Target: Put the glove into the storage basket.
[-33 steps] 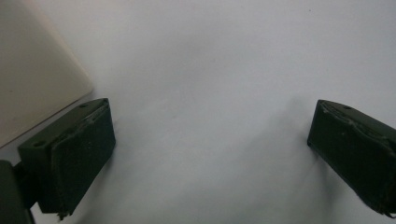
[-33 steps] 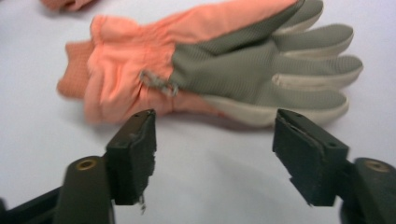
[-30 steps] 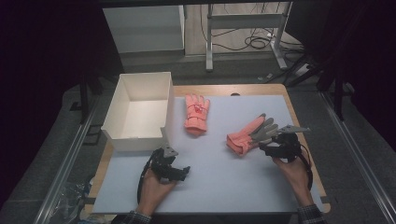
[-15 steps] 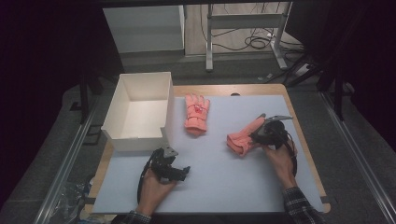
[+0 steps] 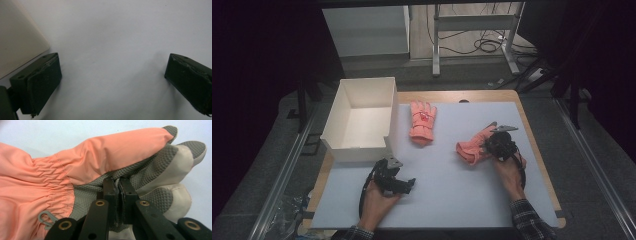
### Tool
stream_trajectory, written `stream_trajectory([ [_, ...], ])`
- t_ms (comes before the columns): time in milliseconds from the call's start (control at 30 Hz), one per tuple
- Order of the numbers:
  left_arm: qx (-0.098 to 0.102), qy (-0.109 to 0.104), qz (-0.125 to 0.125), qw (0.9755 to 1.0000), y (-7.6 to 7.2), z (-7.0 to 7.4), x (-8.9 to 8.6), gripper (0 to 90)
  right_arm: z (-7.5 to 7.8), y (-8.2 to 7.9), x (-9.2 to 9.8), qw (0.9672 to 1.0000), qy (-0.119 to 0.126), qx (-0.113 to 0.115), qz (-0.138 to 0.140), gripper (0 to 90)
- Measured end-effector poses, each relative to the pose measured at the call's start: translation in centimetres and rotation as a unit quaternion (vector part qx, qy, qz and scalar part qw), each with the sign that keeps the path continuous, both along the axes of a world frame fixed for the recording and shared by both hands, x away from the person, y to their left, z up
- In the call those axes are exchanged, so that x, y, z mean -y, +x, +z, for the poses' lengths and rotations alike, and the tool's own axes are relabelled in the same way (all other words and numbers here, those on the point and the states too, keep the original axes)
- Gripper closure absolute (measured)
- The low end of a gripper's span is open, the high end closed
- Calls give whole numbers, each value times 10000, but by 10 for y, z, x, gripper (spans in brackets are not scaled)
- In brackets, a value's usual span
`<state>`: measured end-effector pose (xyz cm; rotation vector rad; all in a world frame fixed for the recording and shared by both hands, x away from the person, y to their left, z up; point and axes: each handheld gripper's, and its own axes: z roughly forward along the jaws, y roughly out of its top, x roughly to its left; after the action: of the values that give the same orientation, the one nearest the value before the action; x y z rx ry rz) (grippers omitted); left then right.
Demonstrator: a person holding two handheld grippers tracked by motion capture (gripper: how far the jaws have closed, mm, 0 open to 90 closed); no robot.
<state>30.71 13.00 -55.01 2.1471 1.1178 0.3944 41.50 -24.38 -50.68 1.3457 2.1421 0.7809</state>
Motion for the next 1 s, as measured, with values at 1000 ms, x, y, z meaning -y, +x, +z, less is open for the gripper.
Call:
stream_trajectory([
  [1000, 13, 4, -7, 10000, 0, 0, 0, 9, 50, -33, 12, 9840, 806, 225, 1571, 875],
])
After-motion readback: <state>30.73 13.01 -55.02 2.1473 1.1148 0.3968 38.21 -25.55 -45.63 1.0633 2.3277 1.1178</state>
